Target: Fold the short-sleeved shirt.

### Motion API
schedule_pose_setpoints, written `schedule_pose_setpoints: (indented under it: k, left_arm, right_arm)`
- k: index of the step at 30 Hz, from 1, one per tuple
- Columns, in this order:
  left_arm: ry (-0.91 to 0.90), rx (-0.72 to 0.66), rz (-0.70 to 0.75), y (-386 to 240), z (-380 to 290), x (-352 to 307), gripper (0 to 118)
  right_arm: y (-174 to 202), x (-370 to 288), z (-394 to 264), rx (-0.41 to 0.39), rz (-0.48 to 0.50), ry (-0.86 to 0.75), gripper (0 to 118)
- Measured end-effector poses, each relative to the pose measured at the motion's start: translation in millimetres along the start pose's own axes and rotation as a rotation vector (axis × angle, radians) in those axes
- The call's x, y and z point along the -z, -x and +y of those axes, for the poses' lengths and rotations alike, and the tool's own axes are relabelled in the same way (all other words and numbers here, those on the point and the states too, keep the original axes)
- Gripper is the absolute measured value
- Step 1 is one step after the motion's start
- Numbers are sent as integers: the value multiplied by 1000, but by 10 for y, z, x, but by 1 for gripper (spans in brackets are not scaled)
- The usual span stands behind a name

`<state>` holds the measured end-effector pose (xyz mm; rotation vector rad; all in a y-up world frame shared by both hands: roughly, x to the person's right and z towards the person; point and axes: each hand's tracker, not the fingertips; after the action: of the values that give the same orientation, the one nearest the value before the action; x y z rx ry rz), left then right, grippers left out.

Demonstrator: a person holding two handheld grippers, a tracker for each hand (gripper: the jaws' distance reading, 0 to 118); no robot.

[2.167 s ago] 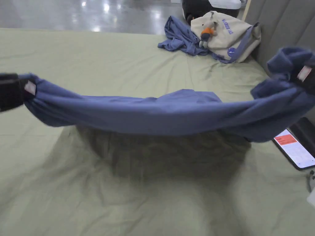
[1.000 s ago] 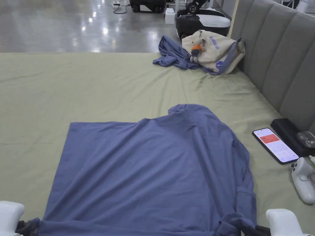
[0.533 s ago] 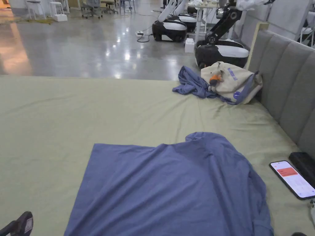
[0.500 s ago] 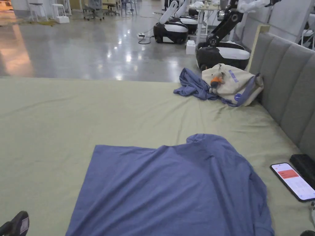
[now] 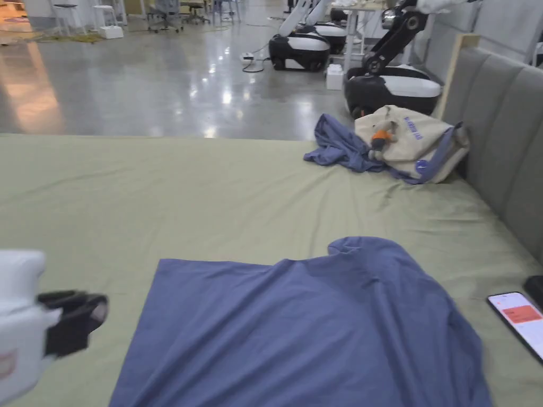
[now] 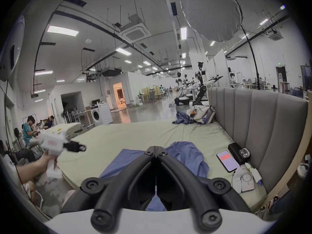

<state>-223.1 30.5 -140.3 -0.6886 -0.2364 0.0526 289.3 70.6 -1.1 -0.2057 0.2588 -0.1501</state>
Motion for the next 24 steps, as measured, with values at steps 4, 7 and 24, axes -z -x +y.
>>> schedule_pose_setpoints:
  k: [4,7,24]
  left_arm:
    - [234,-89,-65,357,742,1243,1]
    - [346,12,106,389,1044,2072,8]
    - [522,85,159,352,1047,3217,16]
  right_arm:
    - [-107,344,-92,-1,29,43,2]
    - [-170,588,-143,-6,31,79,2]
    - [-644,1206,-535,73,-11,223,2]
